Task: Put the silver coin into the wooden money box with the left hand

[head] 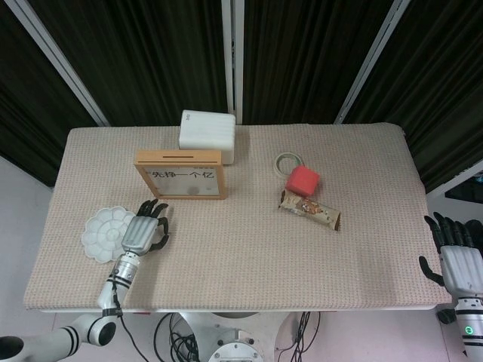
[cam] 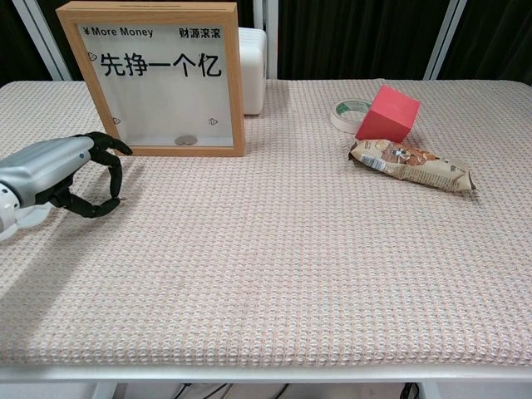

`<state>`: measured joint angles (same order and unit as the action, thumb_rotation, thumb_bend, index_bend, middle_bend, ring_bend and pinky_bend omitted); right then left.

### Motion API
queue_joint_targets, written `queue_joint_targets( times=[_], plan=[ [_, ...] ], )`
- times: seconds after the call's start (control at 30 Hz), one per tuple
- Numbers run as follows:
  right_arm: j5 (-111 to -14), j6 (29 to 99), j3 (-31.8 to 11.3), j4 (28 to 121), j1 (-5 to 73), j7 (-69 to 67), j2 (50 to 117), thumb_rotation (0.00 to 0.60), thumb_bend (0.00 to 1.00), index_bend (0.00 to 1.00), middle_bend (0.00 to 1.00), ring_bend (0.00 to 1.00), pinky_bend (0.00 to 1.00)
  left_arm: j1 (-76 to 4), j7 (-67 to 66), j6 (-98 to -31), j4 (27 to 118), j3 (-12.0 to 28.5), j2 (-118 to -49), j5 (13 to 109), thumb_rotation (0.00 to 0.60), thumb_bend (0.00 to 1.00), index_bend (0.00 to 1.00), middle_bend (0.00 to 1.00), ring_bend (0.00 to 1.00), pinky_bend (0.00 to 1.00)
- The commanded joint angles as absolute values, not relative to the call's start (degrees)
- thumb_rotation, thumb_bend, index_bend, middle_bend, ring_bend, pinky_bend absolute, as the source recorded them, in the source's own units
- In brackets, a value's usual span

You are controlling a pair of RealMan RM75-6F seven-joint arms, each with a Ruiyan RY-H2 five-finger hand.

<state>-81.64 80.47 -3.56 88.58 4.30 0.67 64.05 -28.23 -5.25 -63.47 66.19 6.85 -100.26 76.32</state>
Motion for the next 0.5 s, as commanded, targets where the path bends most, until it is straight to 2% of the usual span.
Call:
queue_joint_targets(
  times=[0.03,0.27,0.5],
  plan=[
    [-81.8,80.7,-3.6,88.7,4.3,0.5,63.9,0.600,0.32,0.00,0.00,0.00,0.00,-26.3,-5.1,-66.3,70.5,5.7,-97.4,77.6,0.600,0.42,0.61,0.14,0.00,0.07],
    [-82.2,80.5,-3.6,88.6,4.5,0.3,64.1,0.600,0.32,0.00,0.00,0.00,0.00,-20.5,-7.3,-74.0,86.0,1.5,-85.9,81.1,0.600,0.42,0.61,0.15,0.00,0.07],
    [-83.4,80.9,-3.4,89.2,4.9,0.9,64.7,0.600,0.32,0.00,0.00,0.00,0.00,-17.6,-10.6,-81.0,98.8,1.8,-75.2,84.7,0.600,0.42,0.61,0.16,0.00,0.07]
  ],
)
